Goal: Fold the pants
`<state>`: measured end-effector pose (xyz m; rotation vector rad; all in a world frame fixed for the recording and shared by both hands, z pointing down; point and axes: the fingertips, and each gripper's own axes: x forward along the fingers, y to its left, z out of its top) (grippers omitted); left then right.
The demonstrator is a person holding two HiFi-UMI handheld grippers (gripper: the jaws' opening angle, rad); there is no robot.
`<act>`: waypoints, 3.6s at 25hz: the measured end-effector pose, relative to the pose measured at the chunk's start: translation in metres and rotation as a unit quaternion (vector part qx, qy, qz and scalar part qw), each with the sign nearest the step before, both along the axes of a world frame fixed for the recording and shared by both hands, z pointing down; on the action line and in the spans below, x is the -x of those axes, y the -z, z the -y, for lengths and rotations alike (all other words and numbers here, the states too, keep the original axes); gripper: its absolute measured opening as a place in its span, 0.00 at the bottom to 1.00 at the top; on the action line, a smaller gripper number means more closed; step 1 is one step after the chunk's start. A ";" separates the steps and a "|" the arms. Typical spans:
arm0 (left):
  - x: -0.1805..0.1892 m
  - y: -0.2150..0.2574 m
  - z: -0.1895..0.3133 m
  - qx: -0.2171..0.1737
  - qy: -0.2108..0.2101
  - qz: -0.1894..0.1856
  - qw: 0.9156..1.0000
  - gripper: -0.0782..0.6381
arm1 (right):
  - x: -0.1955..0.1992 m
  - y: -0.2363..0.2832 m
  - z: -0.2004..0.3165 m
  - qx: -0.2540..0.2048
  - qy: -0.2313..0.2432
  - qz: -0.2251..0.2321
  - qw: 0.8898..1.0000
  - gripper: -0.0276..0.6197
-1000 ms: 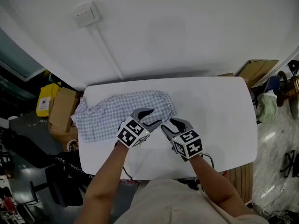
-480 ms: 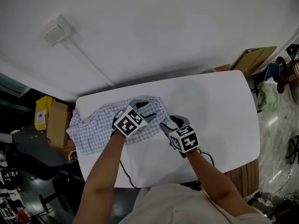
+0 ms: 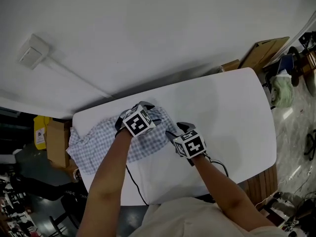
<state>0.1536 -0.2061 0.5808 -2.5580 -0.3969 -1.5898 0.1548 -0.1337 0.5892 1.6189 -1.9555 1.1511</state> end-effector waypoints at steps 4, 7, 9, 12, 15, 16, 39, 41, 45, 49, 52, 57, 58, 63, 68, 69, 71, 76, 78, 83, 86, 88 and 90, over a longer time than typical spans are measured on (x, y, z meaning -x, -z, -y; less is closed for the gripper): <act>0.002 -0.020 0.003 -0.017 -0.063 0.053 0.996 0.48 | 0.003 -0.014 0.002 0.018 0.014 0.006 1.000 0.43; 0.004 -0.033 0.008 -0.032 -0.111 0.098 0.988 0.49 | 0.006 -0.022 0.007 0.028 0.024 0.011 0.999 0.43; 0.005 -0.041 0.010 -0.036 -0.130 0.121 0.983 0.50 | 0.007 -0.028 0.009 0.036 0.028 0.013 0.999 0.43; 0.005 -0.051 0.008 -0.029 -0.134 0.135 0.981 0.50 | 0.009 -0.037 0.012 0.051 0.028 0.009 0.998 0.43; 0.006 -0.059 0.004 -0.025 -0.135 0.143 0.980 0.50 | 0.010 -0.042 0.013 0.058 0.027 0.000 0.998 0.43; 0.006 -0.061 0.003 -0.024 -0.135 0.144 0.980 0.50 | 0.010 -0.042 0.012 0.058 0.027 -0.005 0.998 0.43; -0.004 -0.010 -0.040 -0.070 -0.154 0.082 0.982 0.22 | -0.005 0.006 -0.022 0.036 0.006 -0.025 0.999 0.20; -0.014 0.005 -0.052 -0.072 -0.164 0.069 0.981 0.22 | -0.014 0.020 -0.034 0.030 0.000 -0.020 0.999 0.20; -0.039 0.029 -0.083 -0.067 -0.186 0.043 0.979 0.22 | -0.038 0.043 -0.064 0.033 -0.012 -0.022 0.999 0.20; -0.072 0.041 -0.124 -0.063 -0.213 0.023 0.975 0.22 | -0.069 0.056 -0.104 0.050 -0.029 -0.043 0.997 0.20; -0.097 0.041 -0.158 -0.052 -0.229 0.013 0.972 0.22 | -0.092 0.058 -0.137 0.063 -0.048 -0.056 0.995 0.20; -0.133 0.033 -0.216 -0.037 -0.261 0.004 0.964 0.22 | -0.125 0.052 -0.194 0.089 -0.087 -0.071 0.990 0.20; -0.141 0.031 -0.227 -0.035 -0.268 0.002 0.963 0.22 | -0.132 0.051 -0.206 0.094 -0.095 -0.075 0.988 0.20; -0.181 0.031 -0.280 -0.030 -0.286 -0.013 0.958 0.22 | -0.169 0.048 -0.260 0.111 -0.116 -0.099 0.982 0.20; -0.222 0.030 -0.320 -0.036 -0.274 -0.048 0.960 0.22 | -0.211 0.043 -0.302 0.118 -0.132 -0.115 0.977 0.20; -0.230 0.029 -0.324 -0.042 -0.266 -0.057 0.961 0.23 | -0.218 0.041 -0.307 0.118 -0.137 -0.116 0.977 0.20; -0.244 0.028 -0.326 -0.053 -0.241 -0.077 0.966 0.31 | -0.231 0.036 -0.313 0.115 -0.147 -0.114 0.976 0.20; -0.255 0.031 -0.322 -0.011 -0.176 -0.099 0.979 0.42 | -0.247 0.016 -0.315 0.100 -0.179 -0.101 0.974 0.23; -0.253 0.029 -0.319 0.002 -0.164 -0.097 0.982 0.43 | -0.250 0.009 -0.316 0.108 -0.191 -0.095 0.971 0.38; -0.237 0.022 -0.307 0.012 -0.151 -0.079 0.985 0.47 | -0.261 0.010 -0.328 0.132 -0.205 -0.114 0.963 0.48; -0.225 0.021 -0.302 0.023 -0.136 -0.075 0.988 0.47 | -0.270 0.023 -0.318 0.110 -0.196 -0.145 0.963 0.48; -0.219 0.022 -0.300 0.032 -0.127 -0.075 0.989 0.47 | -0.274 0.028 -0.299 0.096 -0.178 -0.163 0.966 0.48; -0.213 0.023 -0.299 0.040 -0.114 -0.078 0.990 0.47 | -0.272 0.031 -0.277 0.087 -0.147 -0.180 0.969 0.48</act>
